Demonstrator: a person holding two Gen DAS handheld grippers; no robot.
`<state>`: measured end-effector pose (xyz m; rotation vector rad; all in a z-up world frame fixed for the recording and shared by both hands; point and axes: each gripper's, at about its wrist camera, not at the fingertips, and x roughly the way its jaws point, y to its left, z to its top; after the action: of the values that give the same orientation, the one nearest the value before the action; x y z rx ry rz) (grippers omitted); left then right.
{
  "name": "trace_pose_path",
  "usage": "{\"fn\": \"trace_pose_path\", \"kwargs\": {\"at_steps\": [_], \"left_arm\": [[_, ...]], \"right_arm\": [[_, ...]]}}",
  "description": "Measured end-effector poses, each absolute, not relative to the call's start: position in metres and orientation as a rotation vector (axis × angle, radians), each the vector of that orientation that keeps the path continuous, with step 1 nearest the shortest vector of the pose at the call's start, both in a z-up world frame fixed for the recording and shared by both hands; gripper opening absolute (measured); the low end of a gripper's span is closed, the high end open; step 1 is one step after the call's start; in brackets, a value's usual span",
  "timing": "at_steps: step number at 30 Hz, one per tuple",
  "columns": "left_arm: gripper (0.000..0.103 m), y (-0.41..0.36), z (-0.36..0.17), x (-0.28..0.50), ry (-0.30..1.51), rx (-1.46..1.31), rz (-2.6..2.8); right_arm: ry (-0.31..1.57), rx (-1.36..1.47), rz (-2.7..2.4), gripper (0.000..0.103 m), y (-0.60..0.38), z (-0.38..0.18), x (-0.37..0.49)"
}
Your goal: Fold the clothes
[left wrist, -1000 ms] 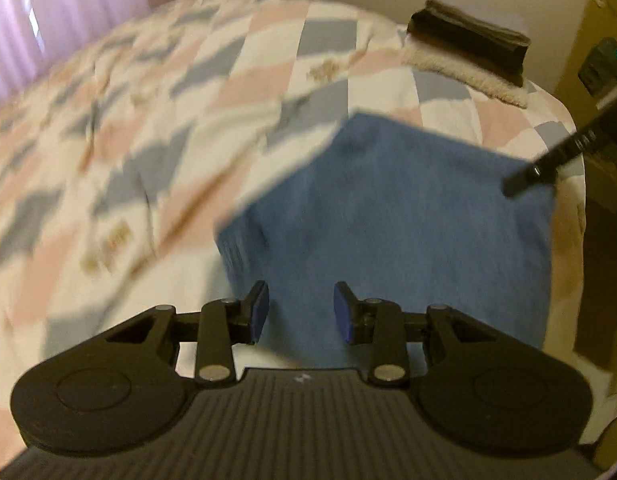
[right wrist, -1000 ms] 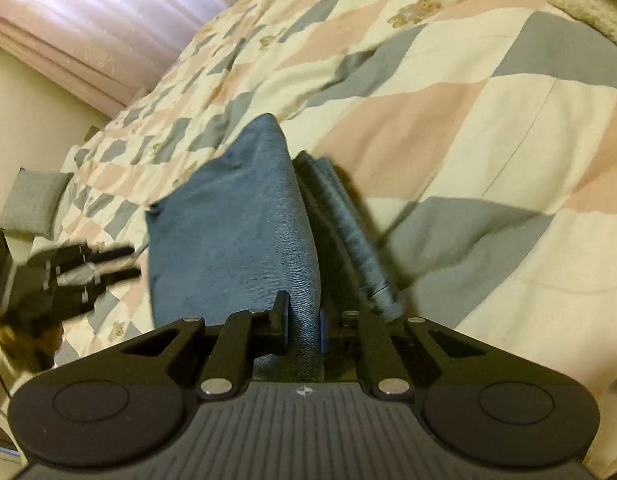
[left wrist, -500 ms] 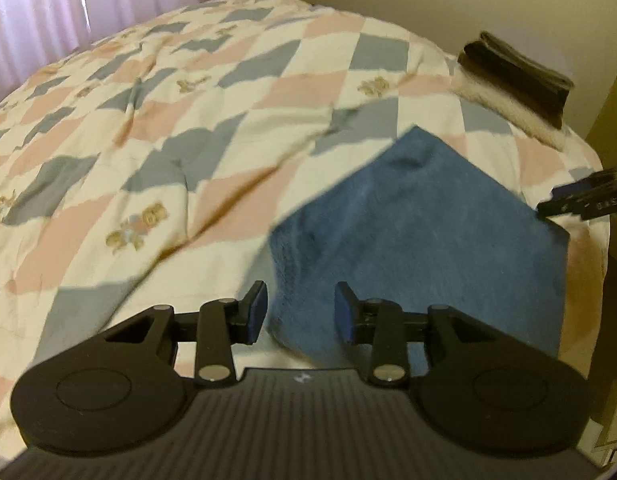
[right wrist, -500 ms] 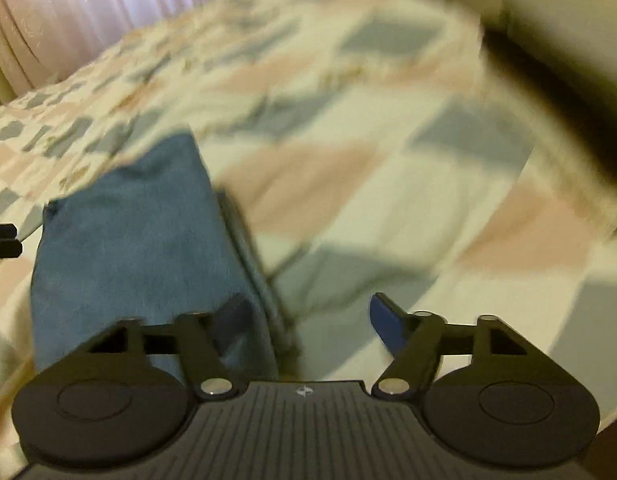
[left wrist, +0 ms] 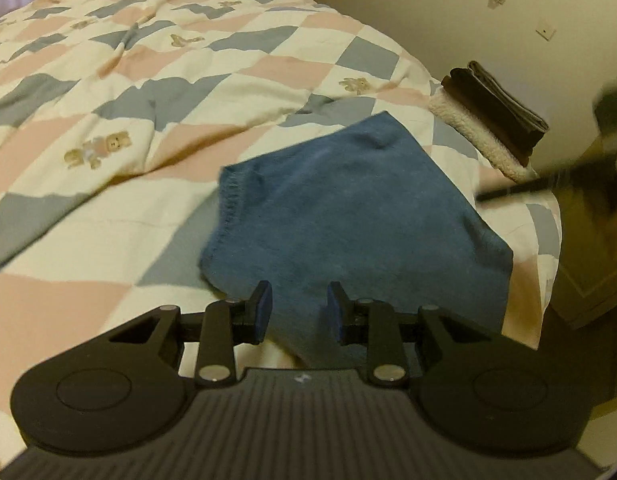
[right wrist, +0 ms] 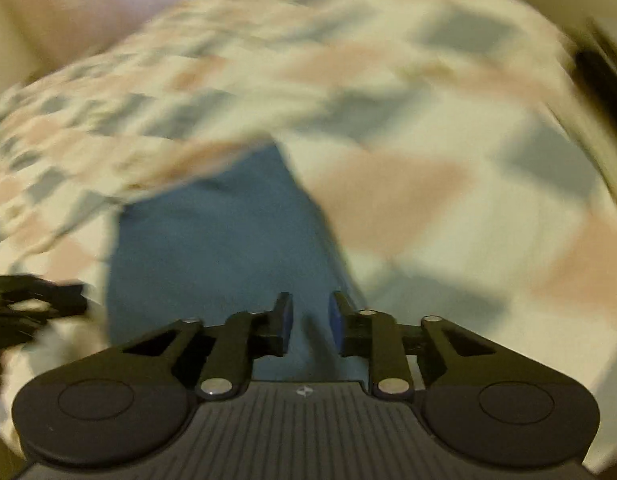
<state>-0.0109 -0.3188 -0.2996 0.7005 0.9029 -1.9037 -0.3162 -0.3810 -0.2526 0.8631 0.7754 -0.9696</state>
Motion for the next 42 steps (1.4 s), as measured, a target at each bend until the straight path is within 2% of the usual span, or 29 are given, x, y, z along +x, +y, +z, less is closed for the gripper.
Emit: {"fn": "trace_pose_path", "kwargs": {"at_steps": [6,10,13,17,24,25,26,27,28,30,34,36,38,42], "left_arm": [[0.027,-0.311,-0.297,-0.03,0.972,0.601,-1.776],[0.029,-0.307,-0.302,-0.036,1.021,0.538,-1.565],[0.032,-0.303,-0.303,-0.039,1.072,0.442,-1.418],[0.046,-0.301,-0.308,-0.032,1.168,0.245,-1.276],[0.047,-0.3,-0.342,-0.021,1.273,0.047,-1.203],[0.047,-0.299,-0.345,-0.02,1.282,0.022,-1.203],[0.046,-0.299,-0.347,-0.019,1.284,0.014,-1.196],[0.042,-0.298,-0.348,-0.019,1.283,0.015,-1.187],[0.04,-0.298,-0.348,-0.02,1.275,0.02,-1.184],[0.033,-0.297,-0.346,-0.023,1.245,0.043,-1.194],[0.025,-0.292,-0.332,-0.039,1.118,0.1,-1.28],[0.018,-0.293,-0.33,-0.043,1.092,0.096,-1.307],[0.018,-0.302,-0.335,-0.045,1.093,0.14,-1.294],[0.021,-0.302,-0.339,-0.036,1.151,0.147,-1.273]], "right_arm": [[0.819,0.788,-0.444,0.031,-0.468,-0.243,-0.237],[0.893,0.723,-0.111,0.04,-0.52,-0.268,-0.177],[0.968,0.722,0.049,0.04,-0.537,-0.289,-0.145],[1.06,0.854,0.173,0.04,-0.555,-0.32,-0.125],[1.186,1.073,0.316,0.04,-0.575,-0.36,-0.087],[1.199,1.094,0.315,0.039,-0.577,-0.365,-0.083],[1.21,1.109,0.305,0.034,-0.578,-0.37,-0.079],[1.221,1.124,0.294,0.026,-0.579,-0.375,-0.076],[1.21,1.129,0.278,0.012,-0.579,-0.376,-0.076],[1.162,1.126,0.24,0.01,-0.578,-0.373,-0.082],[0.948,1.223,0.116,0.004,-0.591,-0.354,-0.127],[0.869,1.331,-0.038,0.004,-0.611,-0.369,-0.16],[0.837,1.465,-0.125,0.004,-0.618,-0.396,-0.181],[0.863,1.428,-0.082,0.006,-0.617,-0.402,-0.166]]}}
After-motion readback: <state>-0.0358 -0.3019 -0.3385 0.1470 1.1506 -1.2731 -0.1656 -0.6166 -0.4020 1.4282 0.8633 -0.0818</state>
